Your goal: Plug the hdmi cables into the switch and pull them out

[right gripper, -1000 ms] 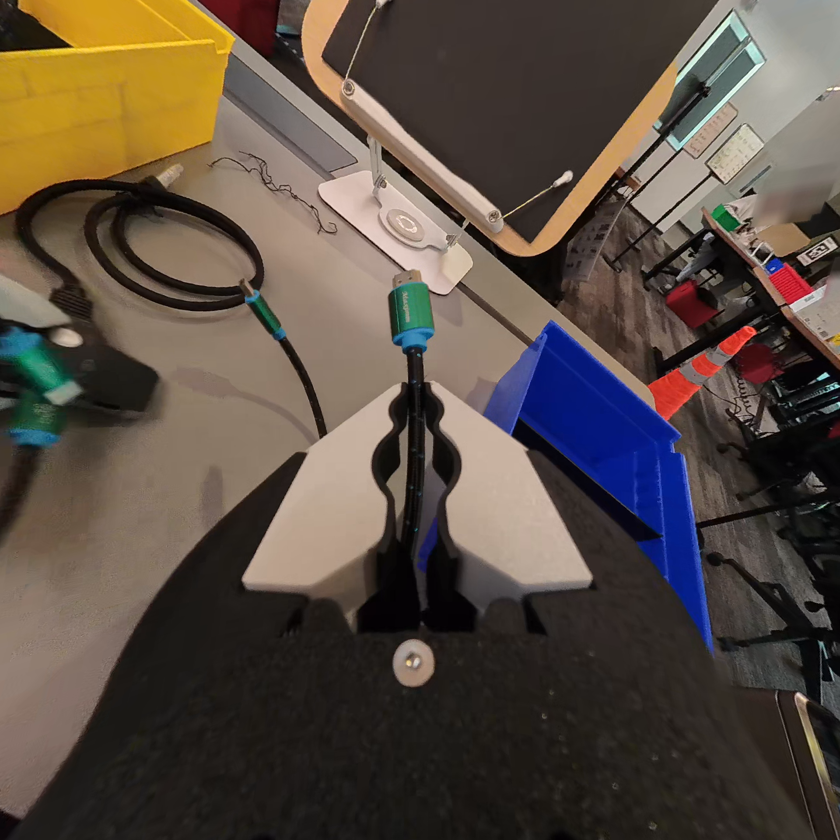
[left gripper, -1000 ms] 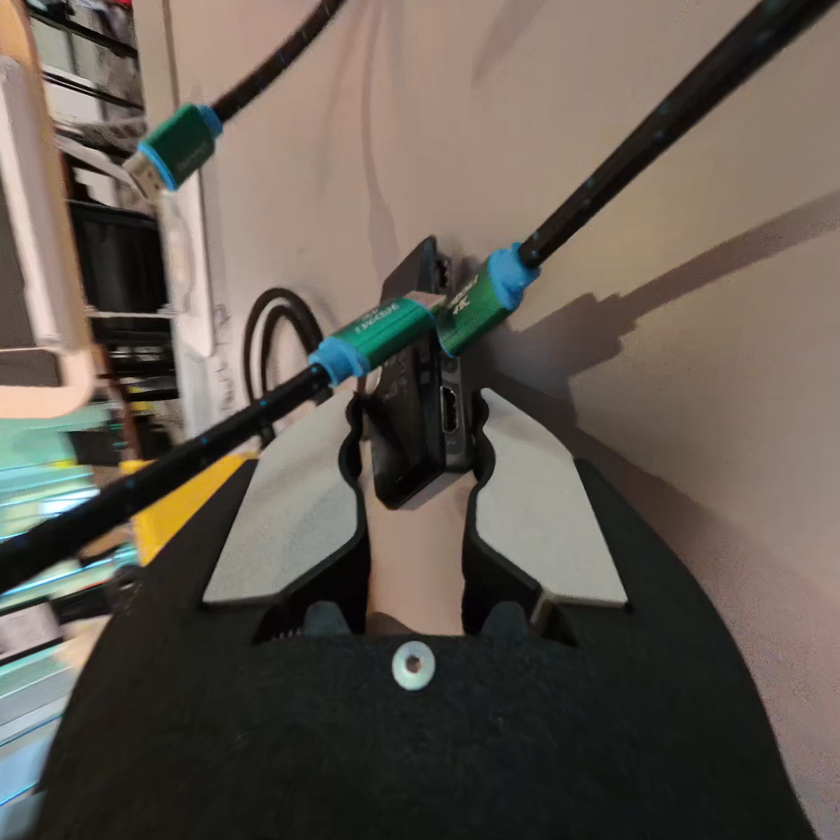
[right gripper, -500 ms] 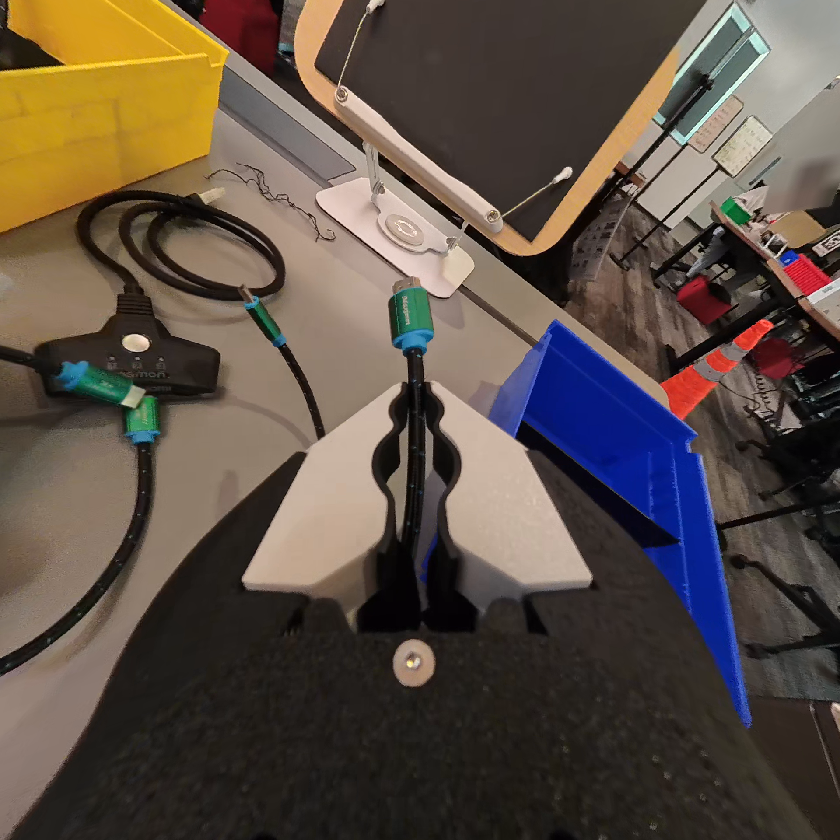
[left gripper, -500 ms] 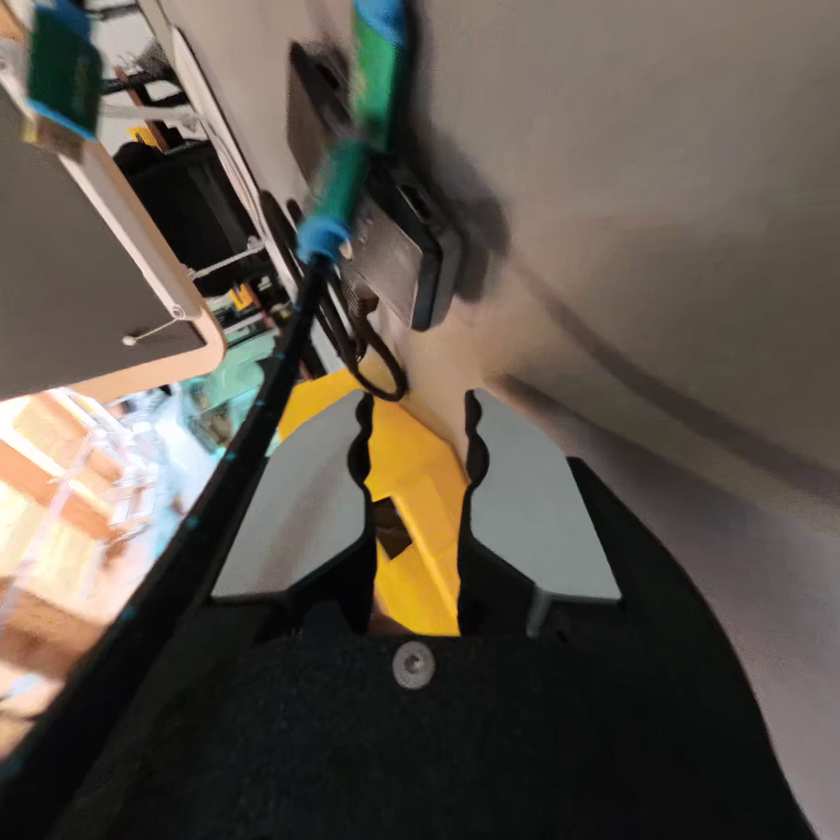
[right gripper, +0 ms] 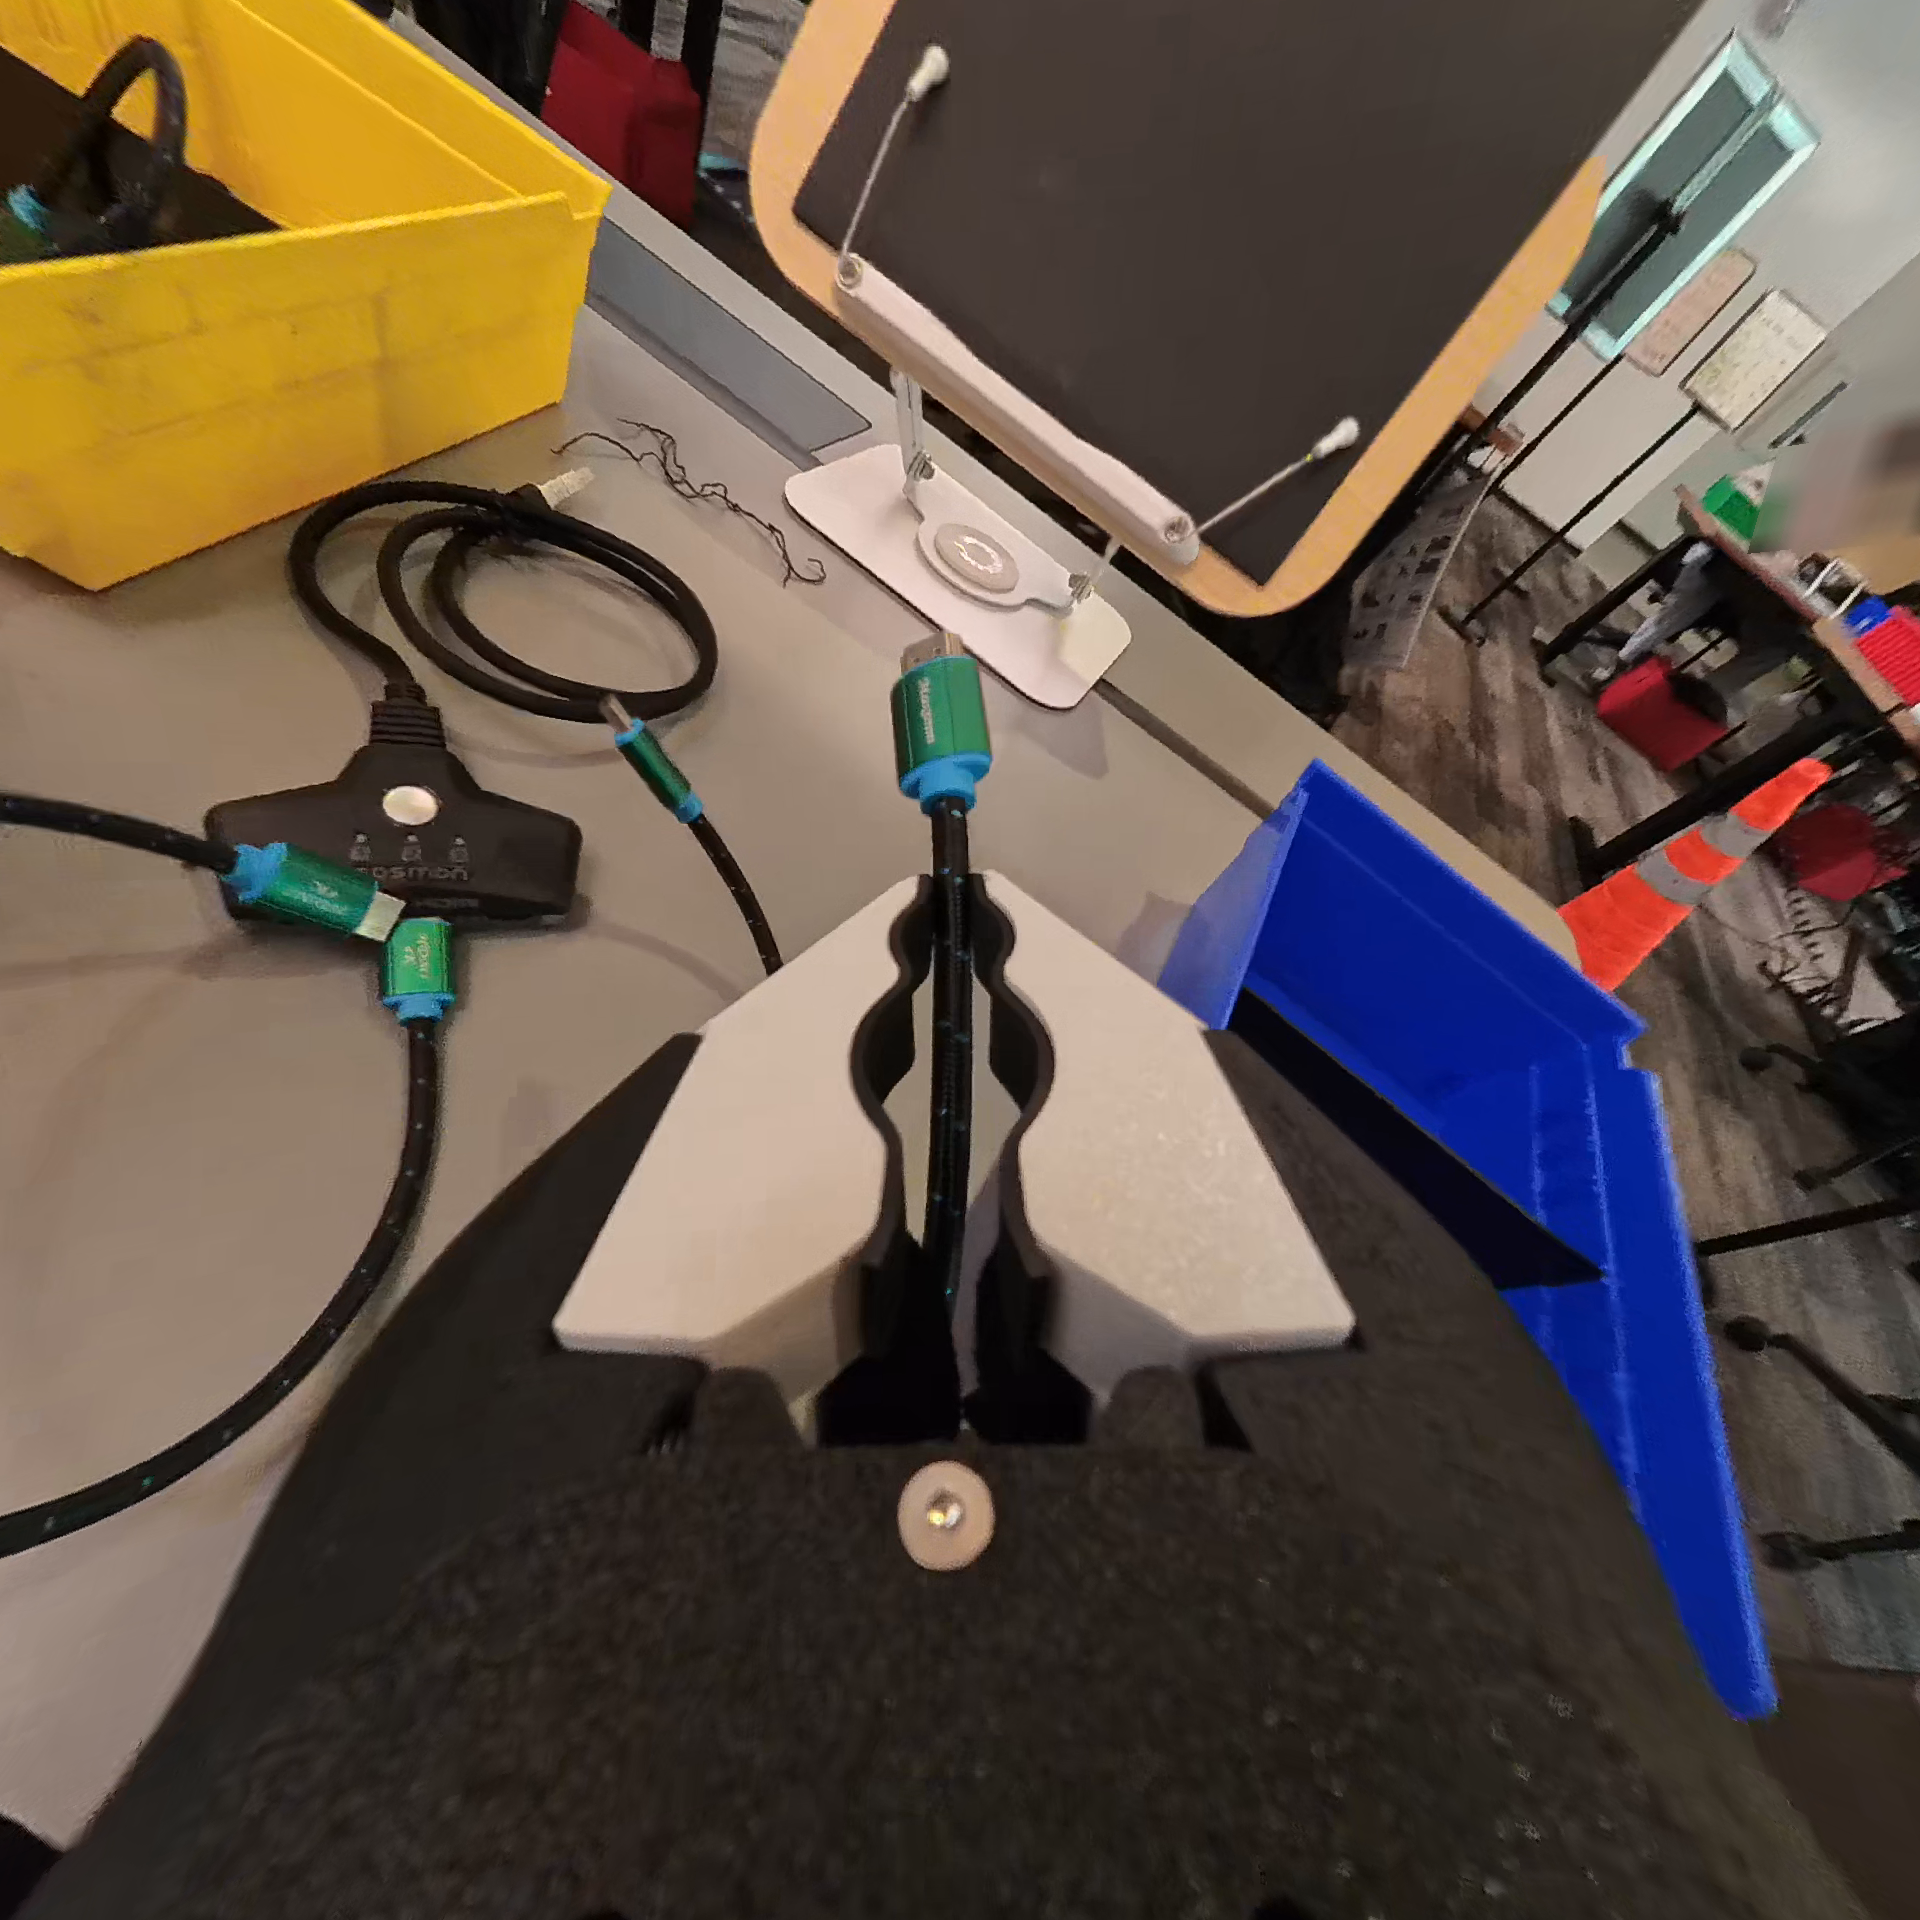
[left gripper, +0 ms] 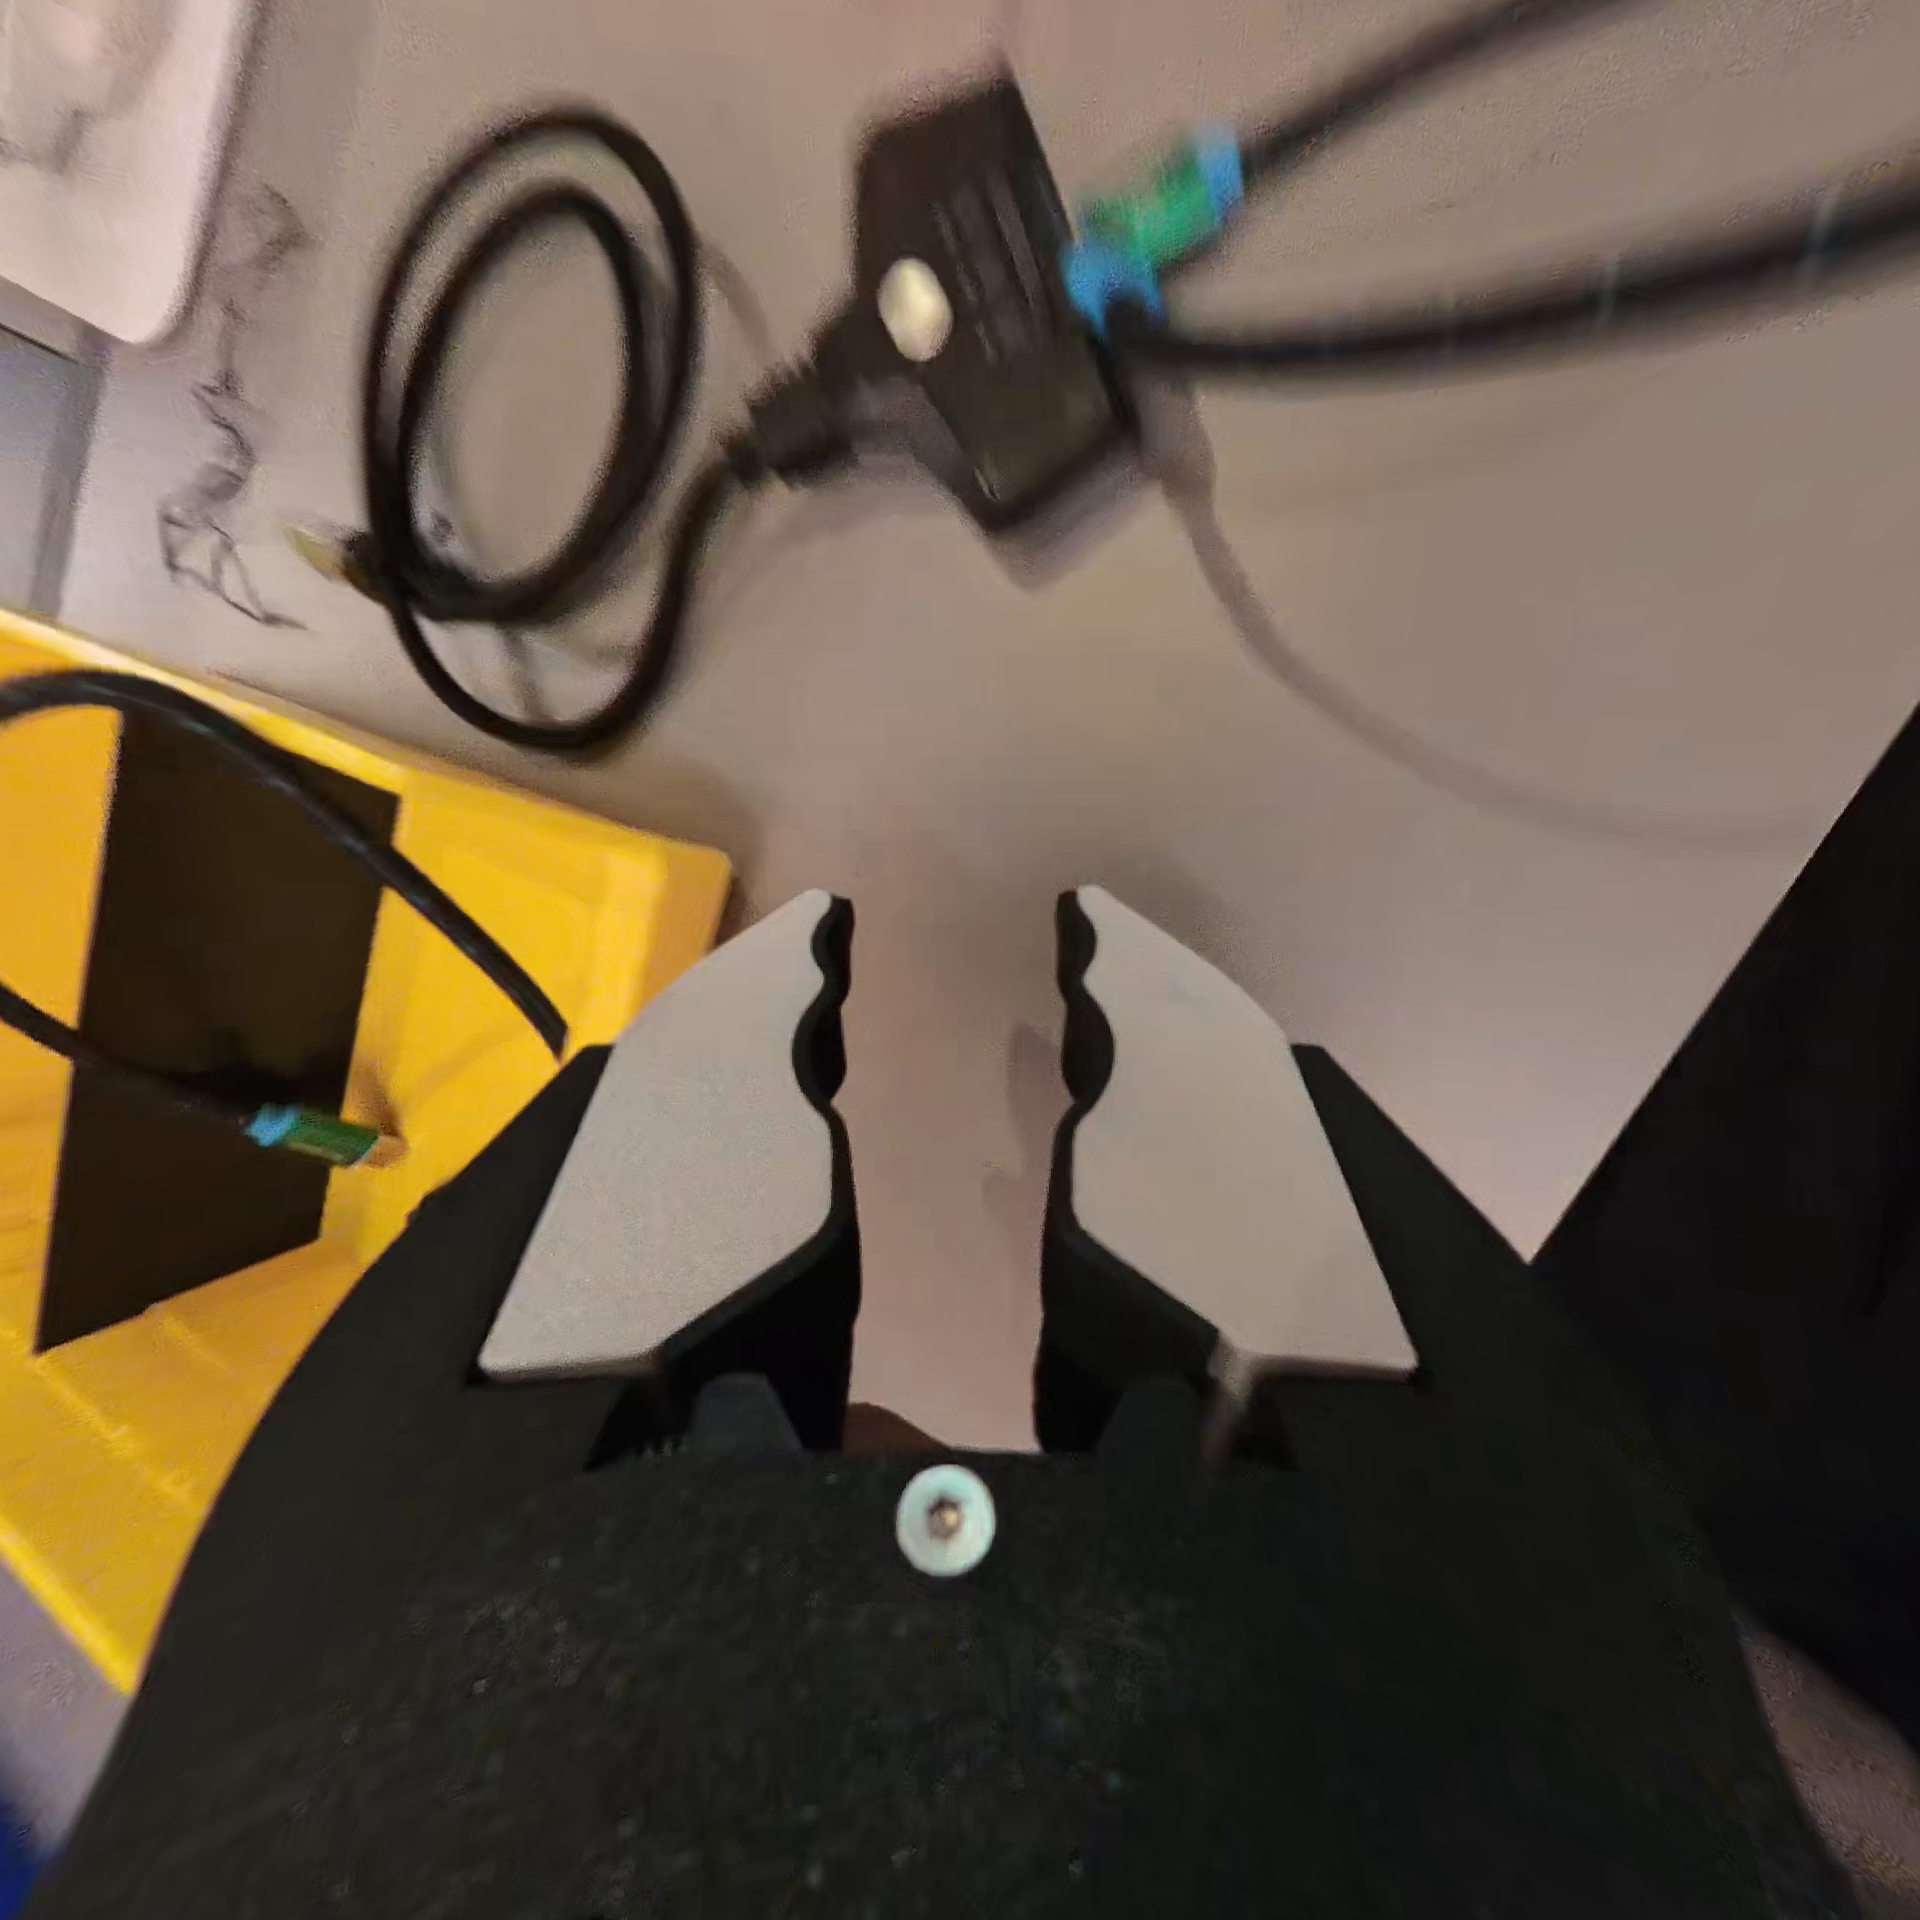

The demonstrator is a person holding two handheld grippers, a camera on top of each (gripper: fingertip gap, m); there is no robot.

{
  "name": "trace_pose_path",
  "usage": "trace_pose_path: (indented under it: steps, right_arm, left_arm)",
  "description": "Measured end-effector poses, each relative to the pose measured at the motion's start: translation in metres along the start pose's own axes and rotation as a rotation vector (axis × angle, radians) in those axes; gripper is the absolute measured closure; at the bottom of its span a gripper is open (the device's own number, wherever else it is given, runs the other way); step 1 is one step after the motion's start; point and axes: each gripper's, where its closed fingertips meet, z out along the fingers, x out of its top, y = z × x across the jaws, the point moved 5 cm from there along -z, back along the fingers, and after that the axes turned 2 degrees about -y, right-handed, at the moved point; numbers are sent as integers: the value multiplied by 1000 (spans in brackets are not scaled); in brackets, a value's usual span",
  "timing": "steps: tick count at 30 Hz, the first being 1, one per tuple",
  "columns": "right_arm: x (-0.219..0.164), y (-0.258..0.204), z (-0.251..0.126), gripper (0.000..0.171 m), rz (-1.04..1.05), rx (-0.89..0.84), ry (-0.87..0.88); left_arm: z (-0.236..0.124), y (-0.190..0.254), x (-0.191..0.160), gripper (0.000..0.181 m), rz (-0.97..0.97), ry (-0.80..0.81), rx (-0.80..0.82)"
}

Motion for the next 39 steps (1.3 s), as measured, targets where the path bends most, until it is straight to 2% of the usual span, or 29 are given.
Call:
trace_pose_path:
  steps: [2, 4, 6, 9, 11, 13, 16, 18, 21, 28, 32, 35, 37, 39]
  right_arm:
    - [2, -8, 0, 166, -66, -25, -8]
    - [5, -17, 1, 166, -112, -29, -5]
    - [7, -27, 2, 166, -146, -28, 0]
    - [11, -39, 1, 166, -215, -43, 19]
    - [12, -46, 0, 166, -271, -68, 38]
    - [11, -50, -2, 166, -318, -99, 56]
    - [9, -57, -4, 166, -412, -160, 72]
    - [6, -61, -4, 166, -520, -239, 66]
    - [1, -70, 0, 166, -628, -303, 62]
    - [-1, -90, 4, 164, -712, -310, 86]
    - [-1, -94, 3, 156, -549, -169, 141]
    - [4, -99, -6, 143, -287, 31, 193]
    - [11, -104, -18, 143, -42, 234, 262]
    - [18, -114, -28, 143, 289, 537, 303]
  left_arm:
    - [-13, -11, 36, 146, -141, 174, -35]
    - [-26, -8, 80, 146, -282, 355, -173]
    - [-31, -6, 119, 141, -432, 467, -321]
    - [-19, -6, 162, 135, -601, 497, -515]
    - [-2, -9, 178, 134, -684, 482, -606]
    - [11, -11, 187, 134, -777, 482, -701]
    - [21, -12, 191, 147, -873, 524, -839]
    - [28, -12, 188, 154, -913, 521, -854]
    - [34, -12, 185, 155, -978, 544, -898]
    - [39, -13, 173, 157, -974, 584, -921]
    - [33, -14, 170, 159, -898, 639, -893]
    - [30, -19, 168, 160, -847, 708, -853]
    - [24, -24, 166, 160, -818, 781, -839]
    - [18, -28, 165, 160, -797, 841, -824]
